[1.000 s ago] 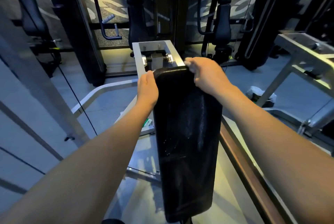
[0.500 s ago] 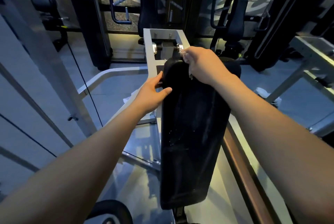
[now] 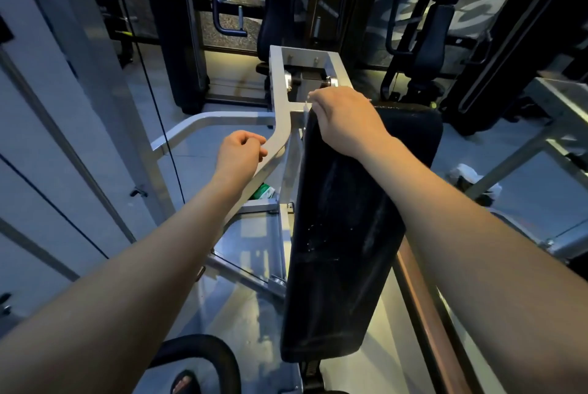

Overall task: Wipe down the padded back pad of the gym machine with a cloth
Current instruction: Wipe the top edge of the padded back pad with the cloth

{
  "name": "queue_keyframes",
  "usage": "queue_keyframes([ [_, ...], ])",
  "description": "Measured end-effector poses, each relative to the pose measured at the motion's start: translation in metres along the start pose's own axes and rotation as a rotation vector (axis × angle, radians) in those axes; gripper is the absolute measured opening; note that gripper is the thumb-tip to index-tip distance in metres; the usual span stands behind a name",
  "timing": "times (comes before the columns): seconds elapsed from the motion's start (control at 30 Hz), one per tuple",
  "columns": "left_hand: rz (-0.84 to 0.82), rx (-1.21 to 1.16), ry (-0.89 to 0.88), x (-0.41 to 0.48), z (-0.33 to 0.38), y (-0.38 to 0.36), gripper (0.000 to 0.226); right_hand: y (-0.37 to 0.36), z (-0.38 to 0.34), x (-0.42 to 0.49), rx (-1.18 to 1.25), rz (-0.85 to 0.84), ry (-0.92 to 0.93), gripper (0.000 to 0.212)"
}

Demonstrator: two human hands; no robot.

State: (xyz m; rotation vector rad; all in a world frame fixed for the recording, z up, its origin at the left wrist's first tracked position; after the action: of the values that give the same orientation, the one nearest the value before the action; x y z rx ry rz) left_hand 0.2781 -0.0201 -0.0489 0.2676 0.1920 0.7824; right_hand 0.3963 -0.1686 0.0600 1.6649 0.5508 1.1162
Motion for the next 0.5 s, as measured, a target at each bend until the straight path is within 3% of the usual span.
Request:
queue_keyframes([
  [0.13, 0.025, -0.017, -0.014, -0.01, 0.003, 0.003, 0.024, -0.019, -0.029, -0.01, -0.165, -0.022, 0.109, 0.024],
  [0.3, 0.088, -0.041, -0.026, -0.022, 0.003, 0.012, 0.025, -0.059, -0.056, -0.042, -0.309, -0.233, 0.357, 0.027],
  [0.4, 0.099, -0.047, -0.04, -0.028, 0.0, 0.018, 0.025, -0.051, -0.048, -0.052, -0.276, -0.164, 0.442, 0.029],
  [0.5, 0.103, -0.05, -0.041, -0.033, 0.001, 0.02, 0.024, -0.022, -0.028, -0.037, -0.229, -0.018, 0.371, 0.037],
])
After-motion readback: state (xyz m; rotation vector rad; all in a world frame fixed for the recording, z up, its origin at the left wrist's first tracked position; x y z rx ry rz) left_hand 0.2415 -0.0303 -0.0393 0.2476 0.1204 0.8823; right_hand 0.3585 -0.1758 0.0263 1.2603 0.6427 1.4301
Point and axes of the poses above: each hand's wrist, its own x-axis towards the middle knuckle, its own y-axis out of the back of the hand, z = x × y, the point moved 6 cm from there along x, towards the middle knuckle, and after that the axes turned 8 degrees about x, right-handed, at the moved point
